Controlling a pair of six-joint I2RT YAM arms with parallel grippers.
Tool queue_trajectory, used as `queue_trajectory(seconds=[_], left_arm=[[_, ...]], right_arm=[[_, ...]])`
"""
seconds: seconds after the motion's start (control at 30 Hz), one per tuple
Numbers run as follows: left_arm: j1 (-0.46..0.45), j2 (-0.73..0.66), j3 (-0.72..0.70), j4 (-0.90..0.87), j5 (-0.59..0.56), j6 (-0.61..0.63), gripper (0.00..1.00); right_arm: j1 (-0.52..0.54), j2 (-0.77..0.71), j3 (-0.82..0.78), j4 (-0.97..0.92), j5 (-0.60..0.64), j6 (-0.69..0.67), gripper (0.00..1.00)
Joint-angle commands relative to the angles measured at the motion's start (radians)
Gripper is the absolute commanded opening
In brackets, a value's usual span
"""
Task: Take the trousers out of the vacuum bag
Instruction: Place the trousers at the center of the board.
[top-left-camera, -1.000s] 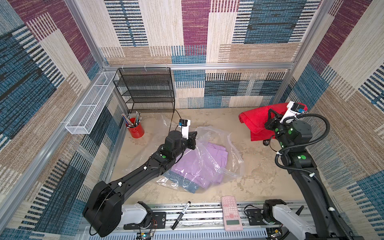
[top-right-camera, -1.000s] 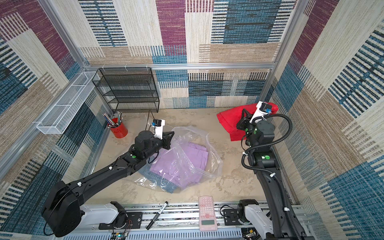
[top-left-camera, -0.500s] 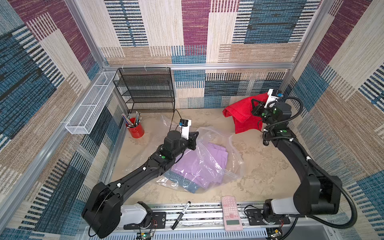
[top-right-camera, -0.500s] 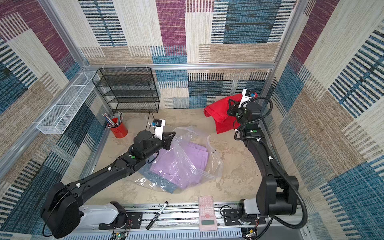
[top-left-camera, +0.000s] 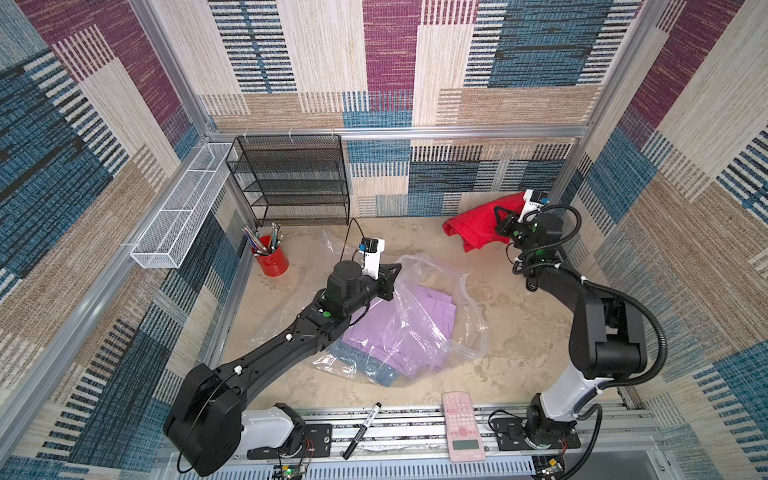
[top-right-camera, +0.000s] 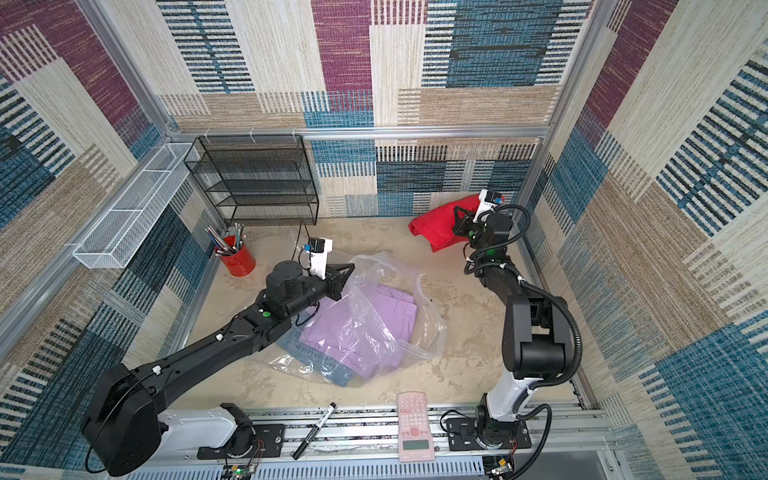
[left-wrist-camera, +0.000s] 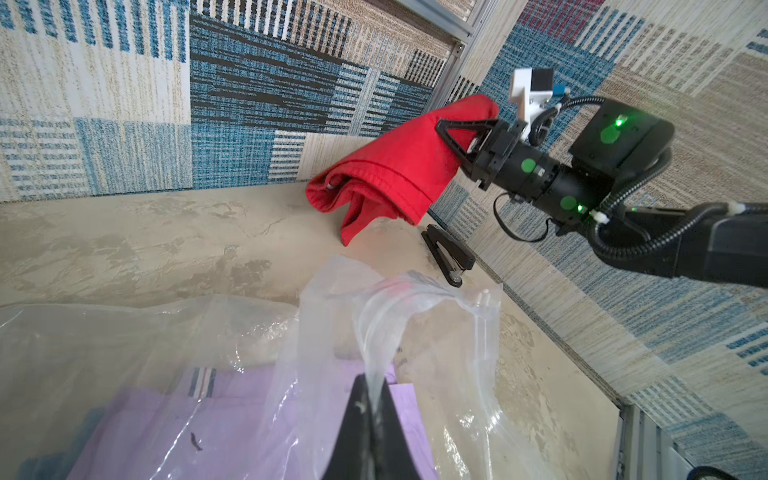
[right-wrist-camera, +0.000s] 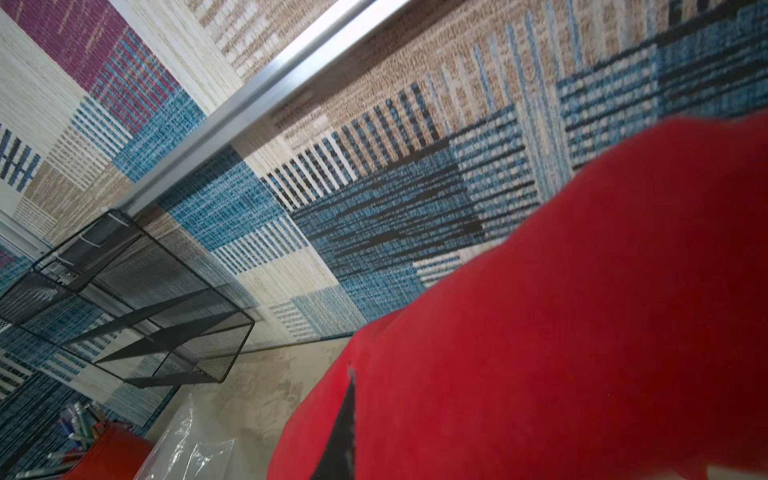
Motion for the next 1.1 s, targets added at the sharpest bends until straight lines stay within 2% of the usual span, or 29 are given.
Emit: queue_trajectory(seconds=[0.0,0.2,0.47,0.57,0.67,0.83,0.9,1.07], left_arm=[[0.002,0.009,0.004,0.045,0.032,-0.015,0.00],[0.001,0.027,0.018,0.054,0.054,-0.019,0.00],[0.002,0.046,0.031,0.057,0.065,-0.020,0.00],[0.002,0.050,0.038,0.053,0.075,-0.021,0.00],[0.002,0.047,0.044,0.048,0.077,-0.021,0.00],[0.002,0.047,0.059,0.038,0.076,-0.018,0.00],[0.001,0.050,0.069,0.030,0.078,-0.015,0.00],[0.002,0.058,0.092,0.014,0.085,-0.009,0.00]], right_arm=[[0.001,-0.081,-0.097,0.204,-0.044,0.066,0.00],[0.001,-0.263,-0.345,0.156,-0.037,0.111,0.00],[0.001,-0.459,-0.533,-0.074,-0.011,0.082,0.00],[0.000,-0.497,-0.582,-0.136,0.011,0.075,0.07],[0.001,-0.520,-0.615,-0.184,0.010,0.082,0.23],[0.001,-0.598,-0.653,-0.254,-0.028,0.102,0.72],[0.001,-0.653,-0.642,-0.310,-0.033,0.091,0.85],[0.000,-0.817,-0.563,-0.480,-0.042,0.048,0.93]])
